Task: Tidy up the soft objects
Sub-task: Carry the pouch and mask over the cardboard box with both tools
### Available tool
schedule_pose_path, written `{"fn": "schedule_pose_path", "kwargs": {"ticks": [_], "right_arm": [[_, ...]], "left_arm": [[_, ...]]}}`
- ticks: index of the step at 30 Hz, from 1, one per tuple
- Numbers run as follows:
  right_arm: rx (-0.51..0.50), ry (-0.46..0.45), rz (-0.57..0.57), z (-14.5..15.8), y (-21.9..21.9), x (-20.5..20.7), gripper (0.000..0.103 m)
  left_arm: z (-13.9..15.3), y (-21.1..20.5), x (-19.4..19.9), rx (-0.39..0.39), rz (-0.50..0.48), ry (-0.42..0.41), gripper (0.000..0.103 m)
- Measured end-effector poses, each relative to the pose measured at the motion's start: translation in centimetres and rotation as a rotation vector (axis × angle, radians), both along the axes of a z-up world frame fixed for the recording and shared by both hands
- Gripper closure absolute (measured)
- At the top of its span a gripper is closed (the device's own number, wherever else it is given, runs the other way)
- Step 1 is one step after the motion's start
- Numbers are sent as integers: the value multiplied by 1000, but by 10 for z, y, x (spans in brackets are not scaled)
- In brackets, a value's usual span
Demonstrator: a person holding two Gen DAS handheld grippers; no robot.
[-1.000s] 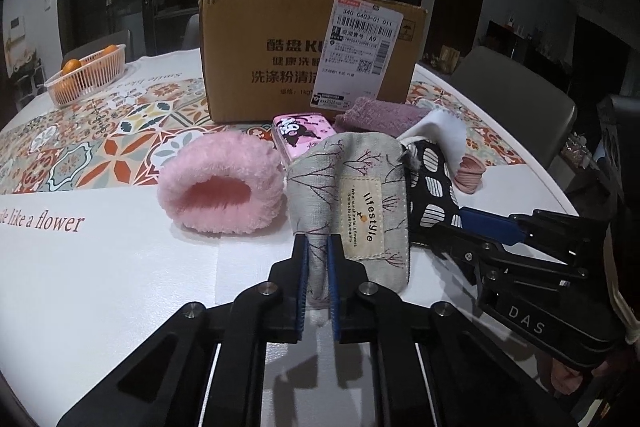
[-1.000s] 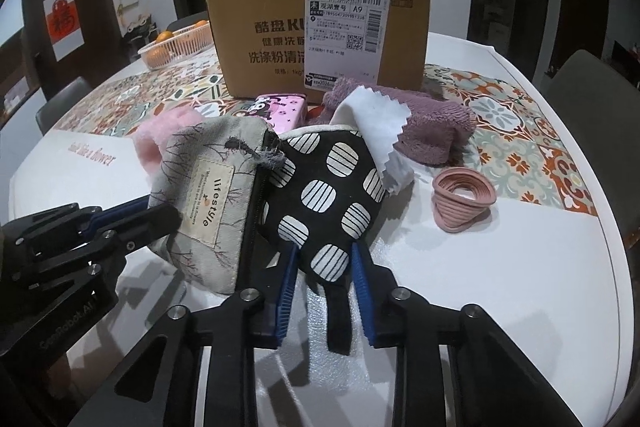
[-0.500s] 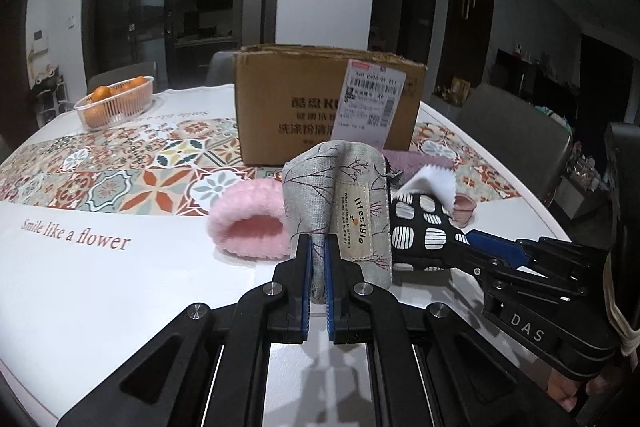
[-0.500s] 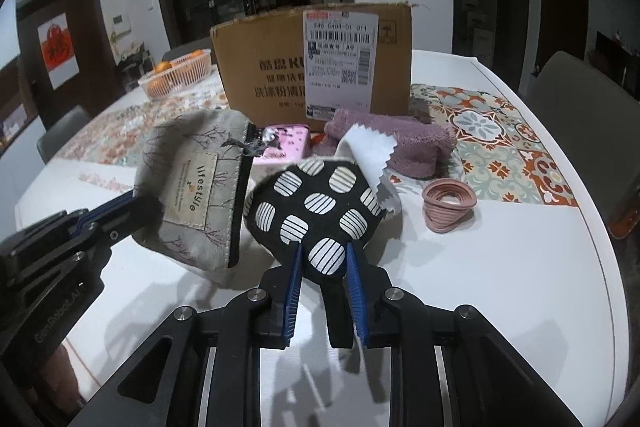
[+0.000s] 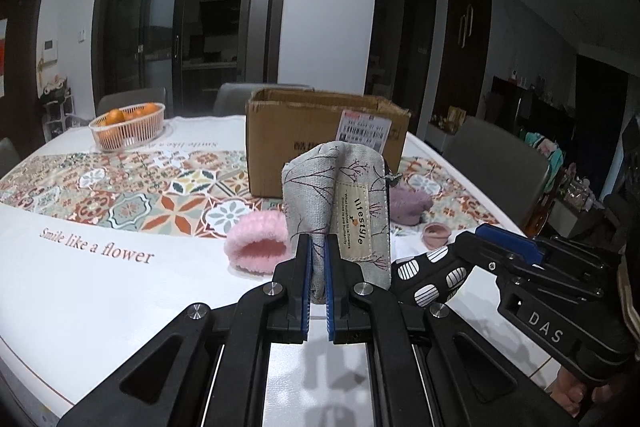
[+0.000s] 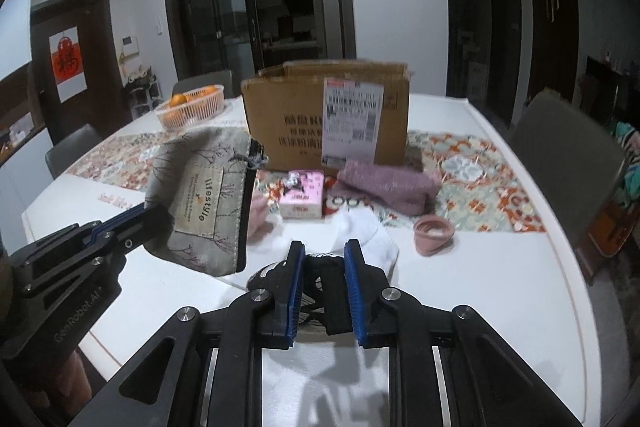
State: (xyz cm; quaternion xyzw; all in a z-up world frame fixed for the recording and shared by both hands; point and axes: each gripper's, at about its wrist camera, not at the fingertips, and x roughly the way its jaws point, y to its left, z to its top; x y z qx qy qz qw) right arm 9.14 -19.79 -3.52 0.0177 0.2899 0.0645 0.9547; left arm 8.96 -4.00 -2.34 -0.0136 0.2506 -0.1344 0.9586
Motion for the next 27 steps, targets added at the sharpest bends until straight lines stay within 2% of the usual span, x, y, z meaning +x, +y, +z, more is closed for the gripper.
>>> {"fn": "schedule_pose_path", "kwargs": {"ticks": [12, 27], "right_arm": [[-15, -121, -34, 36, 1, -13, 81], [-35, -265, -109, 75, -5, 19, 81]], "left_arm": [[29, 3, -4, -8, -1, -93, 96], [60, -1, 39, 4, 27, -184, 96]]}}
